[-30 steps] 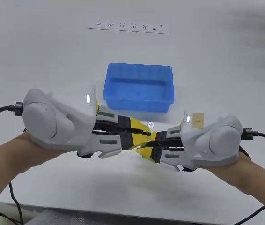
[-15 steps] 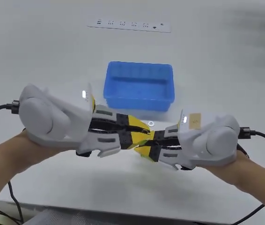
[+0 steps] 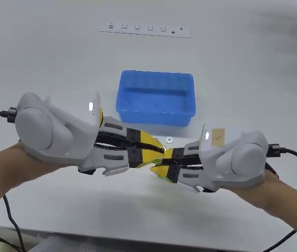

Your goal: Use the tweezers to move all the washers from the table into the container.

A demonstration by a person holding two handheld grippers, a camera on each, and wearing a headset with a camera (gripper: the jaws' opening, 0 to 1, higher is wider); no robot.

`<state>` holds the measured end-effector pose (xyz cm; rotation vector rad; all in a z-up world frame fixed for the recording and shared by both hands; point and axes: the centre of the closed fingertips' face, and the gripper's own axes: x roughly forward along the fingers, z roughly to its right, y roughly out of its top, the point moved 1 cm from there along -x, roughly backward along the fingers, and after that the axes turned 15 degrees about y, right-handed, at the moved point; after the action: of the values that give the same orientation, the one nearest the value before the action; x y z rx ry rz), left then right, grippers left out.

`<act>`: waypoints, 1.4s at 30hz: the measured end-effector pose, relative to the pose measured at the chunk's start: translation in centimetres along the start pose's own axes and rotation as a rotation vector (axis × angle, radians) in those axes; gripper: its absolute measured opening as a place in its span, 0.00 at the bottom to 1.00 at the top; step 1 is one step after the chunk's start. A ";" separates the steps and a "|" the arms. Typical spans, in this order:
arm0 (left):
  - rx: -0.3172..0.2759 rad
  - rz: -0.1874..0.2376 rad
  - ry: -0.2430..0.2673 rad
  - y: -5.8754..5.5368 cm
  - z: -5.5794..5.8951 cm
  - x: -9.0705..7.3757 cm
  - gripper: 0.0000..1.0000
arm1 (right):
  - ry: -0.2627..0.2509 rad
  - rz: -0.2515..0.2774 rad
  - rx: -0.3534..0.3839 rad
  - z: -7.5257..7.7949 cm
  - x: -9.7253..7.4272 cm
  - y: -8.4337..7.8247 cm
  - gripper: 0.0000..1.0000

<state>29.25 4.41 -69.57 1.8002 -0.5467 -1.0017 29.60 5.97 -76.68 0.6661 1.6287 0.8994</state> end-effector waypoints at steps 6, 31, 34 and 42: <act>0.033 0.000 0.004 -0.2 0.0 -0.5 0.05 | -0.005 -0.018 -0.018 -0.1 0.3 0.2 0.08; -0.012 0.047 0.072 0.2 -2.7 -0.9 0.04 | -0.057 -0.023 0.087 0.6 -0.6 -0.9 0.25; -0.015 0.047 0.075 0.0 -3.0 -0.9 0.04 | -0.071 -0.047 0.082 1.0 -0.9 -1.5 0.26; -0.022 0.053 0.085 -0.1 -3.5 -0.8 0.04 | -0.103 -0.028 0.128 1.7 -1.8 -2.0 0.32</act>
<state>31.70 6.88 -68.66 1.7913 -0.5262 -0.8881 31.75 3.78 -77.56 0.7639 1.6090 0.7336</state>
